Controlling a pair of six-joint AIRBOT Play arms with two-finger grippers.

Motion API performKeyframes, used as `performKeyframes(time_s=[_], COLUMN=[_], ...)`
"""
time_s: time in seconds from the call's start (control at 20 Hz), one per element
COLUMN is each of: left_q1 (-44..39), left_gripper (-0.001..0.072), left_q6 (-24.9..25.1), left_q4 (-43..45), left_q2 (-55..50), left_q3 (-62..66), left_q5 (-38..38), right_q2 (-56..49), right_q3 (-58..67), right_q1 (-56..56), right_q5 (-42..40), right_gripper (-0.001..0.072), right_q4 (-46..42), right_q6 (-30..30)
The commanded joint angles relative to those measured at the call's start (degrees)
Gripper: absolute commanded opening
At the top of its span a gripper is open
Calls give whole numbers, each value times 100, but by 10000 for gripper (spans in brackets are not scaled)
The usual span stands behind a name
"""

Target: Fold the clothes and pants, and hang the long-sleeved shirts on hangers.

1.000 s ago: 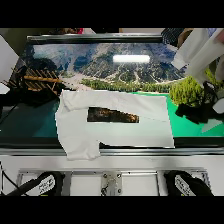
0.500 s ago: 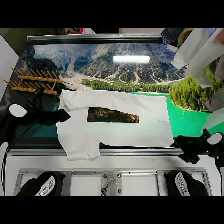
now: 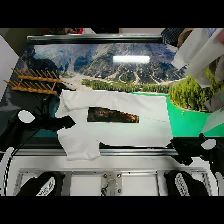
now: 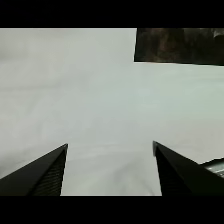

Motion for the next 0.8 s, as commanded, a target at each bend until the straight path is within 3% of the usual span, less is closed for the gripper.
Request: performKeyframes(time_s=[0.0,0.05,0.15,0.4,0.45,0.55,0.65,0.75], left_q1=[-13,-13,-11,-13,-11,-11,-11,-13], left_gripper=[566,566,566,566,566,566,566,566], left_q6=[4,4,7,7,7,9,9,9], left_q4=[0,2,7,7,7,11,11,11], left_q2=[4,4,4,4,4,4,4,4], left_q3=[-15,-15,-15,-15,-15,-15,-15,-15], left_q5=[-9,-24,-59,-55,-52,-52,-52,-52], right_q2=[-13,-9,-9,-11,-11,-11,-11,-13], right_q3=[-122,-83,111,741,896,1261,1690,2140], right_q1=[494,518,509,509,509,507,507,509], right_q5=[-1325,-1237,-883,76,413,1073,1519,1775], right_gripper=[560,536,365,378,393,528,530,530], right_q4=[428,396,170,-586,-664,-1126,-1838,-1906], right_q6=[22,-37,-306,-304,-420,-586,-695,-999])
